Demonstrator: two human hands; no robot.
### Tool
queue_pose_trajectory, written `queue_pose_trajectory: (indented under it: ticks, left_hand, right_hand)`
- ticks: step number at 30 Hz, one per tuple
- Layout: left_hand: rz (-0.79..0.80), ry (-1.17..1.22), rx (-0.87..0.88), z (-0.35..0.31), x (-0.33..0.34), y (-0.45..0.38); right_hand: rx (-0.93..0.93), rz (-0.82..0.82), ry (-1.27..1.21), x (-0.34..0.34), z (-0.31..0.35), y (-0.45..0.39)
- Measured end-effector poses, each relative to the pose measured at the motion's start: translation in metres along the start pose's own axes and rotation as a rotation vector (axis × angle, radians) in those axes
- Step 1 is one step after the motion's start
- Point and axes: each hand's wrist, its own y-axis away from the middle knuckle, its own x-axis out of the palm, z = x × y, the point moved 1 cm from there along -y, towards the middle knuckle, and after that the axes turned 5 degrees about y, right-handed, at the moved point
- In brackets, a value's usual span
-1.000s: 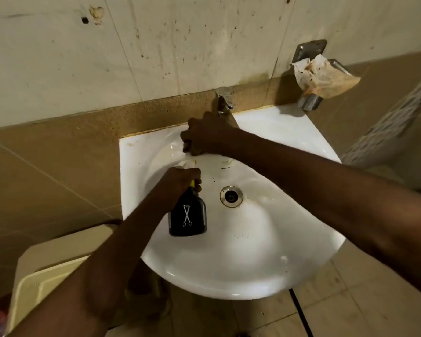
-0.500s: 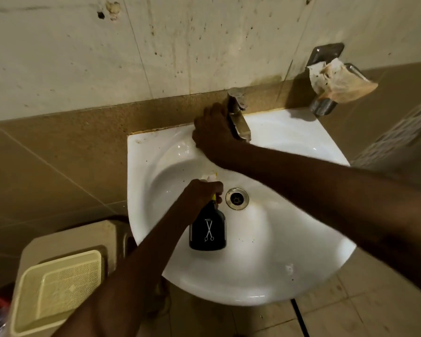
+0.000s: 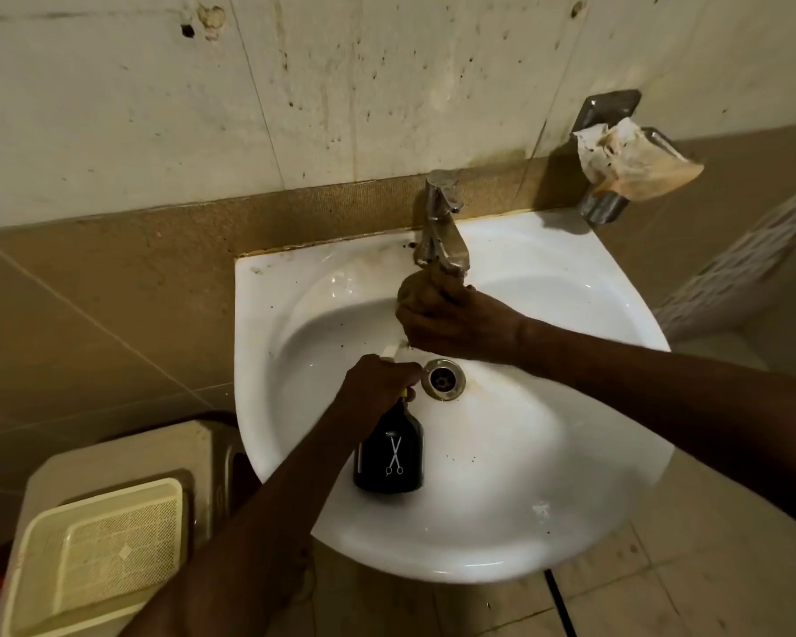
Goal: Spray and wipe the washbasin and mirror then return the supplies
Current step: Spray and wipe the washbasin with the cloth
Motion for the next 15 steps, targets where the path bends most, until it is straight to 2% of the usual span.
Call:
queue_pose_trajectory:
  ticks: [2,5,9,12,15]
  left_hand:
    - [-0.031,0.064,-0.033,0.002,-0.004,0.000]
    - [-0.065,0.176,-0.056,0.001,-0.016,0.000]
    - [-0.062,0.282,-0.069,0.001,-0.022,0.007]
    - [-0.085,0.372,-0.079,0.002,-0.019,0.011]
    - [-0.165,0.476,-0.124,0.006,-0.024,0.013]
  right_hand:
    - [0.057,-0.025,-0.070,0.001,0.005,0.010]
    - [0.153,0.026,-0.173,-0.001,0.017,0.018]
    - [0.093,0.134,-0.174,-0.007,0.033,0.003]
    - [0.149,0.038,-0.285,-0.003,0.037,-0.029]
    - [0.099,-0.059,-0.312,0.003,0.041,-0.058]
